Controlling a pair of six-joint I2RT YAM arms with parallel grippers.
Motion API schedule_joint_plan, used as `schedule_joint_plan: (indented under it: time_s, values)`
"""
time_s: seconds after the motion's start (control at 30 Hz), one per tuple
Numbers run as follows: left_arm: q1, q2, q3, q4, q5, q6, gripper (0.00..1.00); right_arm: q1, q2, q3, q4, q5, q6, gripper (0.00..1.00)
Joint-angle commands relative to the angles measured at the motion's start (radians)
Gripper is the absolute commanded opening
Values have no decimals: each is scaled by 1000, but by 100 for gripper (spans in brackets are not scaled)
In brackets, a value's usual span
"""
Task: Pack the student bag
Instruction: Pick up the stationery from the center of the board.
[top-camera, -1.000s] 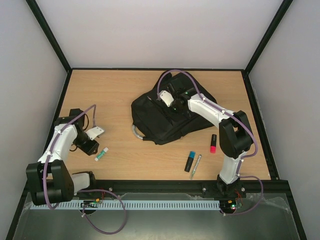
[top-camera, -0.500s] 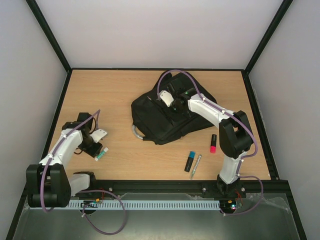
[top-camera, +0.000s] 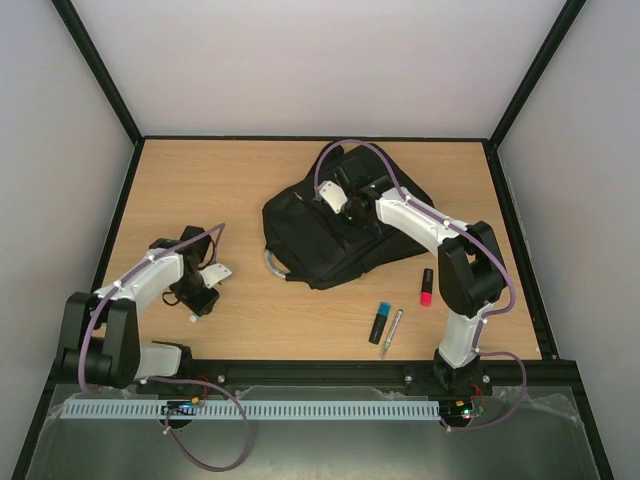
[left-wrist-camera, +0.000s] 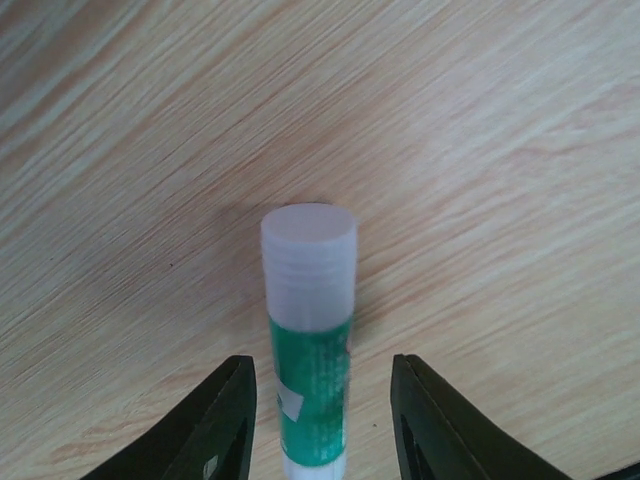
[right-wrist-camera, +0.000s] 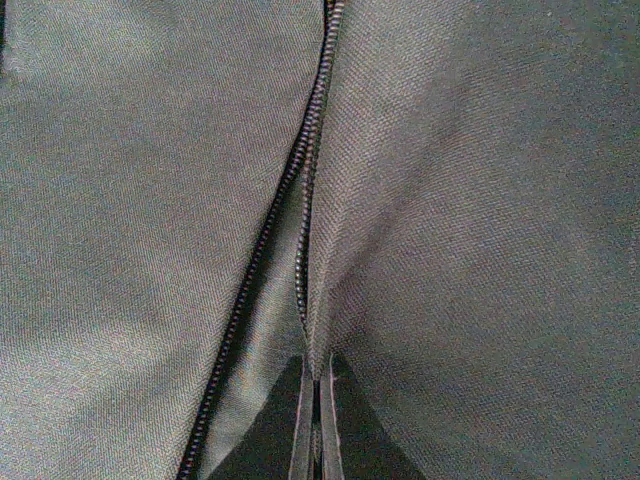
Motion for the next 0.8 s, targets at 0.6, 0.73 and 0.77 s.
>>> schedule_joint_plan:
  time_s: [0.6, 0.73, 0.77]
  values:
    - [-43, 101, 180, 42, 31, -125, 8, 14, 7, -17, -106, -63, -11, 2]
    - [-56, 149, 355, 11, 184, -138, 8, 14, 4, -18, -109, -73, -11, 1]
    - [-61, 177, 399, 1, 229, -145, 8, 14, 4, -17, -109, -75, -10, 1]
